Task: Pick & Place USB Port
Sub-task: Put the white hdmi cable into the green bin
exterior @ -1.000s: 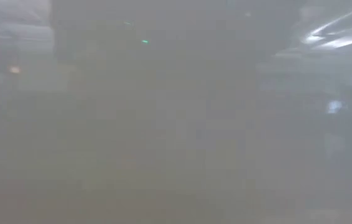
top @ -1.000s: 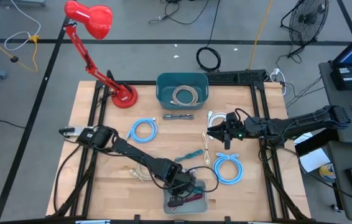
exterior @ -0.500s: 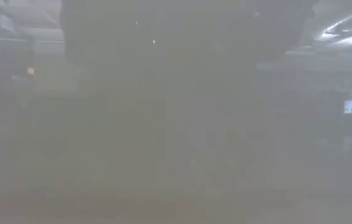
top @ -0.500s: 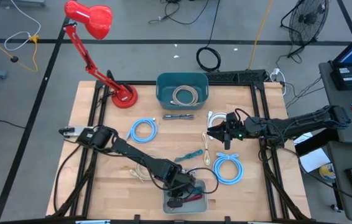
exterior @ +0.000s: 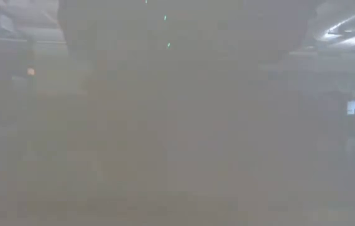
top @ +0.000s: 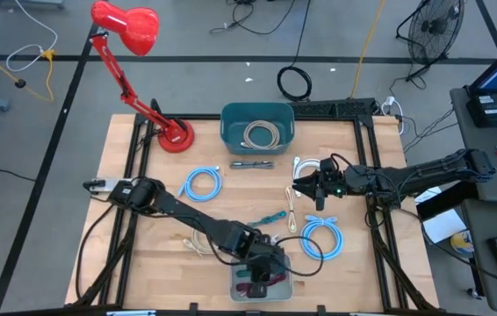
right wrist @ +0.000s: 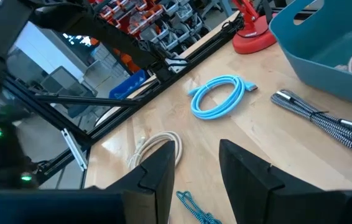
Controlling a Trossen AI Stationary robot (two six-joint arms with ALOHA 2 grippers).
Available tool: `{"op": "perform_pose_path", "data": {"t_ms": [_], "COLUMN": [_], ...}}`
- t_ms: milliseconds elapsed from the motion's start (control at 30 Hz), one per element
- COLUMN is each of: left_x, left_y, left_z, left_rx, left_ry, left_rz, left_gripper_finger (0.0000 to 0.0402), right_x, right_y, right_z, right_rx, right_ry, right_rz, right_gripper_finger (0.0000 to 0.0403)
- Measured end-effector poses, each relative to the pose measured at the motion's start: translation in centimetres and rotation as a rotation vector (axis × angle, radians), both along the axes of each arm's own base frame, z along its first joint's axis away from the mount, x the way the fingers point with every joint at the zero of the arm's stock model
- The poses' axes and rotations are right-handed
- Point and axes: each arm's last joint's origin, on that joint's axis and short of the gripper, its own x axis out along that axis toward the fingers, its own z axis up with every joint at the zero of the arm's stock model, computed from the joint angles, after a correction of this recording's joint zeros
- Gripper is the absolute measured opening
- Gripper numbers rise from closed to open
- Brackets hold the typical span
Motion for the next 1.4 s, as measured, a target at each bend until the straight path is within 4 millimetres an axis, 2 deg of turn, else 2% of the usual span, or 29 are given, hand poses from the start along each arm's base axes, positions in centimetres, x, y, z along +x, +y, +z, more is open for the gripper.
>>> {"op": "perform_pose_path", "data": {"t_ms": [367, 533, 700, 833, 1000, 1233, 1400], "left_x": [0.6, -1.6, -5.1, -7.7, -10.0, -11.9, -13.4], "left_y": [0.2, -0.4, 0.5, 1.5, 2.9, 4.6, 6.1], "left_z": [6.3, 11.0, 16.5, 19.2, 19.5, 17.3, 15.0], "left_rx": [0.050, 0.183, 0.307, 0.381, 0.483, 0.494, 0.469], "left_ry": [-0.206, -0.381, -0.531, -0.559, -0.470, -0.375, -0.326], "left_rz": [-0.050, 0.012, 0.126, 0.190, 0.261, 0.363, 0.459], "left_gripper_finger": [0.0076, 0.0076, 0.0076, 0.0076, 0.0076, 0.0076, 0.0076], "right_x": [0.0, 0.0, -0.1, -0.1, -0.1, -0.2, -0.8], "right_y": [0.0, 0.0, 0.0, -0.1, -0.1, -0.1, -0.6], "right_z": [0.0, -0.2, -0.3, -0.4, -0.4, -0.6, -1.9], "right_rx": [-0.011, -0.013, -0.023, -0.035, -0.048, -0.049, 0.036], "right_ry": [0.004, 0.023, 0.035, 0.040, 0.040, 0.063, 0.184], "right_rz": [0.002, 0.003, 0.004, -0.017, -0.021, -0.032, -0.206], "right_gripper_finger": [0.0116, 0.0116, 0.0116, 0.0116, 0.0116, 0.0116, 0.0116]}}
